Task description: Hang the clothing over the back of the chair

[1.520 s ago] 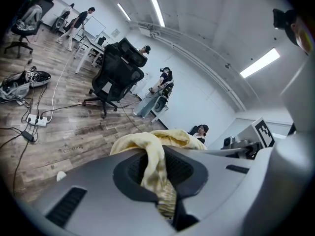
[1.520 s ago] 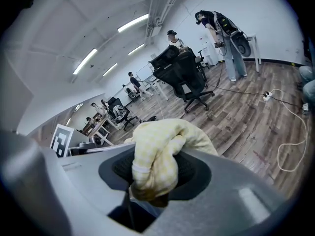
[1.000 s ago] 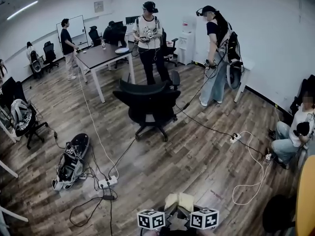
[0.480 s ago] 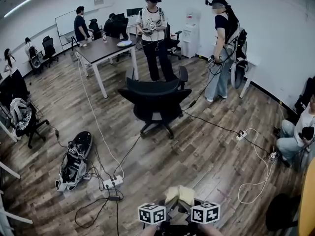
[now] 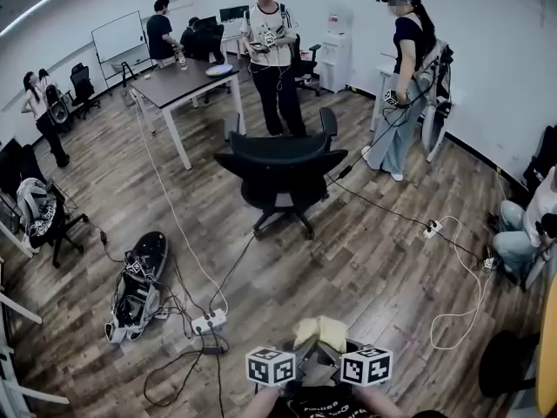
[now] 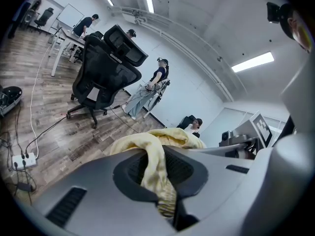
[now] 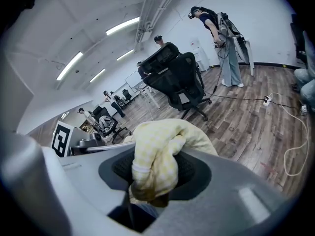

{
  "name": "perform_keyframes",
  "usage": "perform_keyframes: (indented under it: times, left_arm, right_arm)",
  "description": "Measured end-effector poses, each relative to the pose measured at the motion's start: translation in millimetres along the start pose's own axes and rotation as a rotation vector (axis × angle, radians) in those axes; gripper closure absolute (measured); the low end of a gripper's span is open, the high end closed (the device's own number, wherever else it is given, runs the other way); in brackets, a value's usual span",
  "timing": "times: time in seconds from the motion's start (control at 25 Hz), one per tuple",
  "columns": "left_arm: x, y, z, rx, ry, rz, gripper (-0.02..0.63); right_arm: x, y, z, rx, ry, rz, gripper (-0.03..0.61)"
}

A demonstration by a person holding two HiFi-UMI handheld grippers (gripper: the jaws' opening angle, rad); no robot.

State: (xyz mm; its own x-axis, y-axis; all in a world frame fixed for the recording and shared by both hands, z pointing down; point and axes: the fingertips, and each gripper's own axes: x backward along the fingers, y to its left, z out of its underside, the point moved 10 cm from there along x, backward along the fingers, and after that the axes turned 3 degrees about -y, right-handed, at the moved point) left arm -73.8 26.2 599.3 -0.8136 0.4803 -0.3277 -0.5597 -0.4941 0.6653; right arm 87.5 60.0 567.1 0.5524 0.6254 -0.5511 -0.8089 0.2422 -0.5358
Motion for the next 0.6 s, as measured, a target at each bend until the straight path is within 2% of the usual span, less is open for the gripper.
perform_keyframes:
  times: [0.6]
  left_arm:
    - [8.8, 19.6, -30.3, -0.014, -0.014, 0.036, 0.575]
  right_arm:
    - [-20.7, 18.8, -18.4, 0.015, -0.048, 0.003, 0.422]
